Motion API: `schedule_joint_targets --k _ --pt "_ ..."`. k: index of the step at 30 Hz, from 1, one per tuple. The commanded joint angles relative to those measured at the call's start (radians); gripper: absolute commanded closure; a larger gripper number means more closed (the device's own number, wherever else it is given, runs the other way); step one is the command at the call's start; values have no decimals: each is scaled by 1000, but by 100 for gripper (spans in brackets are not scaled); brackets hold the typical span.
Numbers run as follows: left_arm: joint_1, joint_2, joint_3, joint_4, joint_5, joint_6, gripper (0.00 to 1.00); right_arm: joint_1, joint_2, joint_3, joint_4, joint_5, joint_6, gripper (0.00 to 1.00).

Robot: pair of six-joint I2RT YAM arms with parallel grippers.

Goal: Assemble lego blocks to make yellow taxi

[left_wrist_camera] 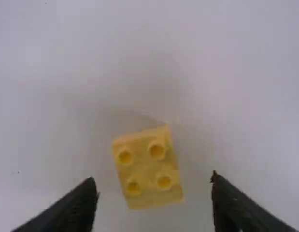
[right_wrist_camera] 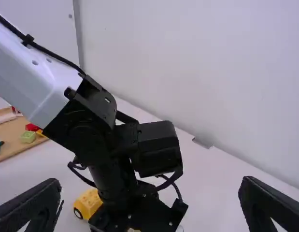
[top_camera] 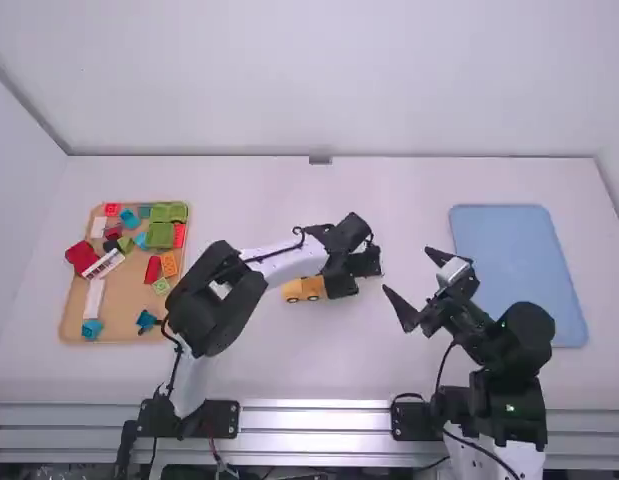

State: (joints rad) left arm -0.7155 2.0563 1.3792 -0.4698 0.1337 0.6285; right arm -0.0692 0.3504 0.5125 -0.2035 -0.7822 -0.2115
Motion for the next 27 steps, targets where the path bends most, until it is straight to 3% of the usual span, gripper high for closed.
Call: schedule_joint_targets --k 1,2,6,15,21,27 --pt "5 12 21 5 31 30 10 -2 9 -9 16 -10 6 2" --pt "1 11 21 9 20 19 1 -2 8 -9 22 -10 6 2" --pt "18 -24 21 7 -71 -51 1 -2 9 -9 63 -4 6 2" --pt "97 -285 -47 28 -10 -83 1 -8 87 53 45 80 25 2" --pt "205 -549 -274 175 -19 -191 1 74 331 209 -57 149 -148 2" --pt "383 -814 -524 327 -18 -378 1 253 678 481 -323 351 -486 2"
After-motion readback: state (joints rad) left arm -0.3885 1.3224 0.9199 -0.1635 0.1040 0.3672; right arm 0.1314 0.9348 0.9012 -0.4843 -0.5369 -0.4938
